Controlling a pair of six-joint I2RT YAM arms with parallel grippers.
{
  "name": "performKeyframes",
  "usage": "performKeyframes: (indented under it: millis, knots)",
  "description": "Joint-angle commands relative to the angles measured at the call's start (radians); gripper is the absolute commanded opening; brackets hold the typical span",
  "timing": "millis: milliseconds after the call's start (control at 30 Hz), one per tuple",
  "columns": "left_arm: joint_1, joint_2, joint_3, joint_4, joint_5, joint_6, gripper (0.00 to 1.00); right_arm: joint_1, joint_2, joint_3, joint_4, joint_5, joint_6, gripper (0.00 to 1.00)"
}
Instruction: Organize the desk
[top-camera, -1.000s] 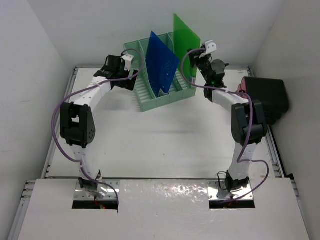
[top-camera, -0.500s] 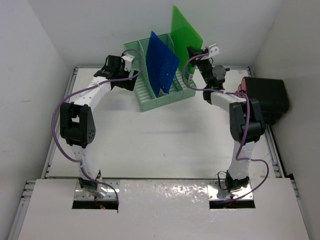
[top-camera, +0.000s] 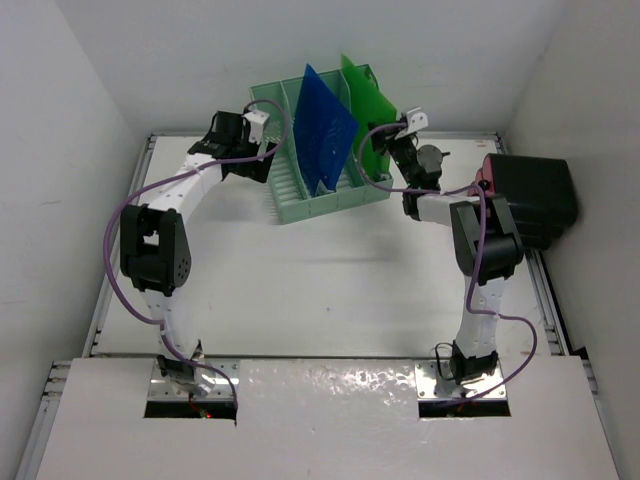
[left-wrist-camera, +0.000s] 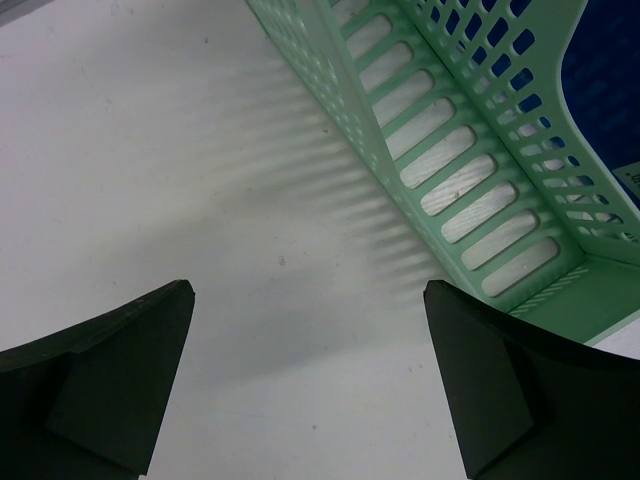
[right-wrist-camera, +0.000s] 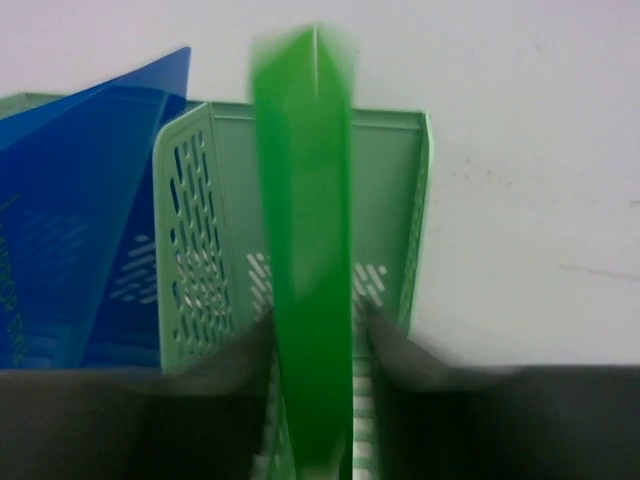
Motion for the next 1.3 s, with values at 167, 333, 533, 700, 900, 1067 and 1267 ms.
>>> performKeyframes:
  millis: [167, 333, 533, 700, 900, 1067, 1267]
  knots:
    - [-0.002, -0.082, -0.004, 0.007, 0.010, 0.007, 0.99, 0.002, -0.155, -0.003, -0.193, 0.062, -0.107, 0.99]
    - [0.006, -0.163, -0.030, 0.005, 0.016, 0.001, 0.99, -0.003, -0.412, -0.049, -0.599, 0.298, -0.136, 0.99]
    - [0.026, -0.362, -0.165, 0.008, 0.002, 0.018, 0.99, -0.060, -0.649, -0.133, -1.119, 0.277, -0.067, 0.99]
    - [0.105, -0.516, -0.355, -0.004, -0.009, 0.032, 0.99, -0.064, -0.841, -0.453, -1.254, 0.220, 0.002, 0.99]
    - [0.311, -0.613, -0.577, -0.010, 0.044, 0.039, 1.00, -0.063, -0.957, -0.718, -1.265, 0.146, 0.100, 0.99]
    - [0.366, -0.744, -0.789, 0.117, -0.065, 0.090, 1.00, -0.064, -1.086, -0.811, -1.337, 0.154, 0.119, 0.99]
    - [0.366, -0.860, -0.882, 0.157, -0.052, 0.078, 1.00, -0.063, -1.261, -0.847, -1.477, 0.128, 0.105, 0.99]
